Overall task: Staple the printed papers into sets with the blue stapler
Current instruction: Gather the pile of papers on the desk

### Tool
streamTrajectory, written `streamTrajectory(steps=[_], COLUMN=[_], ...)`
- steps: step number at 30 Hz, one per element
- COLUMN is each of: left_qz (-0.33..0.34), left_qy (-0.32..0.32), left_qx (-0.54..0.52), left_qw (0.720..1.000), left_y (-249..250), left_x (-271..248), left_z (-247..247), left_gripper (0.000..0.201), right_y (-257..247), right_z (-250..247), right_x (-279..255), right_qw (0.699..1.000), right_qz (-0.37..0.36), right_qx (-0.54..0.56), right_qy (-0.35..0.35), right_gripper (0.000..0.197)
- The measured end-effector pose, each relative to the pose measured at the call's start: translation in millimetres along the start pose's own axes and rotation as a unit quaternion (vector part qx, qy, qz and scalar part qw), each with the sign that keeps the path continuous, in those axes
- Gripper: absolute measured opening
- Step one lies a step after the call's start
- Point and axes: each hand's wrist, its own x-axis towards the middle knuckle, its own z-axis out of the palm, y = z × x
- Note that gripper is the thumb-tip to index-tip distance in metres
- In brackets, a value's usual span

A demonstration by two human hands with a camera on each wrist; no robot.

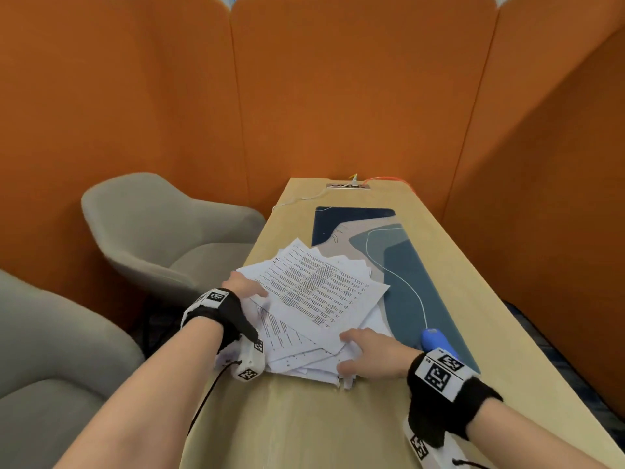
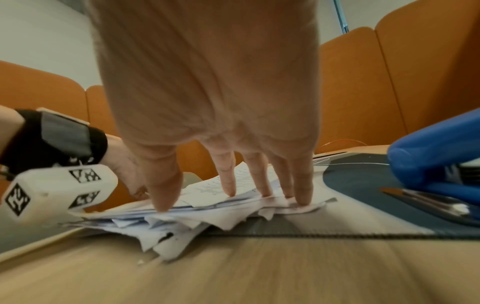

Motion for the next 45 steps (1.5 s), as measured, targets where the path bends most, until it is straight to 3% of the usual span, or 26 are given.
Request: streamTrajectory(steps=[4, 7, 10, 14, 19, 23, 25, 28, 30, 33, 35, 37, 45], left_qz=[0.016, 0.103, 0.163, 0.281, 0.411, 0.465, 0.472, 0.419, 0.340, 0.223, 0.181, 0.156, 0.111], left_qy=[0.047, 0.122, 0.217, 0.309, 0.304, 0.293, 0.263, 0.191, 0.138, -0.024, -0.093, -0.121, -0.219], left_qx=[-0.095, -0.017, 0.100, 0.172, 0.002, -0.096, -0.182, -0.297, -0.325, -0.344, -0.361, -0.385, -0.407], left_qw=[0.994, 0.987, 0.957, 0.892, 0.859, 0.830, 0.822, 0.837, 0.872, 0.912, 0.910, 0.902, 0.880], left_y=[1.7, 6.7, 16.2, 23.0, 27.8, 35.7, 35.9, 26.2, 18.2, -10.4, -37.4, -63.5, -98.6], left_x=[-6.3, -12.2, -27.6, -43.3, -78.0, -134.3, -156.1, -186.7, -191.1, -202.4, -211.8, -222.6, -236.2], left_z=[-4.9, -1.9, -1.2, -13.6, -45.0, -69.2, -83.0, -104.1, -108.4, -96.5, -77.2, -53.2, -16.1], left_gripper=[0.073, 0.046, 0.015, 0.021, 0.021, 0.014, 0.013, 0.006, 0.012, 0.037, 0.038, 0.029, 0.026], right_y=[-5.4, -4.9, -1.6, 1.4, 6.8, 2.0, -1.0, -12.0, -13.6, -12.2, -6.7, -2.7, 18.2], right_z=[2.2, 4.6, 4.7, 2.7, 1.6, -6.5, -14.2, -30.9, -42.5, -38.2, -21.5, 1.2, 48.8], right_x=[-6.4, -8.6, -11.6, -26.3, -49.5, -64.8, -71.3, -91.9, -103.7, -125.3, -139.8, -152.3, -166.8], right_qw=[1.000, 0.999, 0.992, 0.976, 0.945, 0.909, 0.886, 0.847, 0.834, 0.842, 0.856, 0.865, 0.859], right_qz=[-0.014, -0.021, -0.014, -0.020, -0.012, -0.002, -0.015, -0.073, -0.083, -0.069, -0.052, -0.038, 0.036], right_qx=[-0.001, 0.033, 0.120, 0.196, 0.277, 0.346, 0.379, 0.434, 0.467, 0.506, 0.504, 0.498, 0.509], right_qy=[0.008, 0.010, 0.029, 0.092, 0.174, 0.233, 0.269, 0.298, 0.282, 0.175, 0.103, 0.059, 0.040], right_gripper=[0.065, 0.064, 0.069, 0.062, 0.050, 0.056, 0.066, 0.079, 0.071, 0.036, 0.023, 0.025, 0.027])
